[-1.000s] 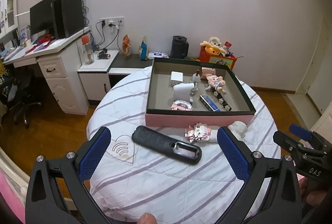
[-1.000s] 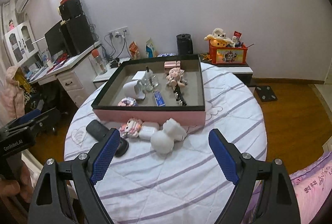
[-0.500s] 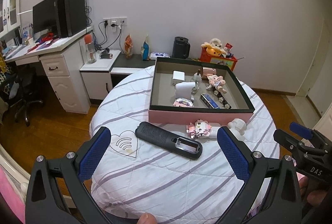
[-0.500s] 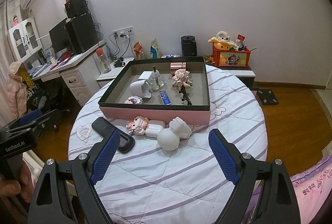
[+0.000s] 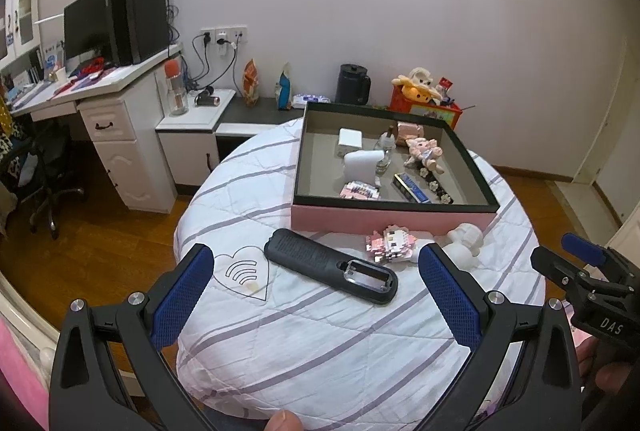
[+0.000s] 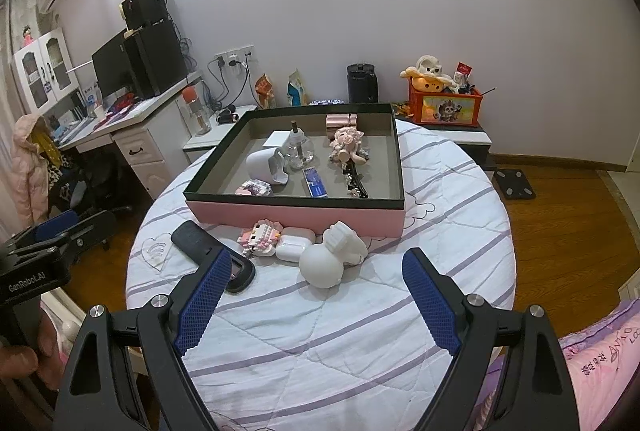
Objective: Organize rigid objects
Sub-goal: 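Withdraw both tools toward the black remote and white figure, then grasp the black remote with the left tool while the right tool grasps the white figure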
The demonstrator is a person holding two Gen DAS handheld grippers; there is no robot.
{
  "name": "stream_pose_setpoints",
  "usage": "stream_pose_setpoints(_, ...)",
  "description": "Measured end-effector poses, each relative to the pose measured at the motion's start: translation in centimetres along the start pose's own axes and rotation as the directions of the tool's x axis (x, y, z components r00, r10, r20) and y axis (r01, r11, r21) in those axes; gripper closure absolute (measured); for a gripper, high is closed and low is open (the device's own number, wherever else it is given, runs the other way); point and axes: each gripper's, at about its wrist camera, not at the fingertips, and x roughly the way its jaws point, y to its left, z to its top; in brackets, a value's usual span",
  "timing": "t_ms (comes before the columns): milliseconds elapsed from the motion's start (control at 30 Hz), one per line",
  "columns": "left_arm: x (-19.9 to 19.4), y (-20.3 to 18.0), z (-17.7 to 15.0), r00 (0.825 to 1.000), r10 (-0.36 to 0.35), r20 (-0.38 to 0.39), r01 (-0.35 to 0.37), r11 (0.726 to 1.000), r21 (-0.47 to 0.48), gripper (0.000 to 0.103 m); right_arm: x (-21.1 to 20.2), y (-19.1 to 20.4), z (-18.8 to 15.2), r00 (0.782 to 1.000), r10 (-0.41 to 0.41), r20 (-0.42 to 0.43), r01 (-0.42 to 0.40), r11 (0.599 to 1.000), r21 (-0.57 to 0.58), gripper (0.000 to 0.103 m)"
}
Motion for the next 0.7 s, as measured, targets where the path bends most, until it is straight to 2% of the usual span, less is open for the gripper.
stream_pose_setpoints(233,3.1,0.4,-1.2,0.997,0.002,-0.079,-0.004,1.000,-0.017,0.000,2.5,-0.9,-0.5,0.998,-0.022,-0.058,0.023,1.000,0.009,0.014)
stream_pose_setpoints(433,6.4,0.4,-2.6,0.988,0.006,-0.157,-0.014,0.999,-0.046,0.000,6.4,-2.3,-1.5,0.989,-0.030,-0.144,0.036,0.999,0.034,0.014)
stream_pose_setpoints(700,9.9,0.8,-3.1,0.978,0.030,-0.209,-0.049,0.995,-0.087,0.000,11.4,-3.3,-2.1,0.977,-0.008,-0.213,0.027,0.996,0.083,0.014)
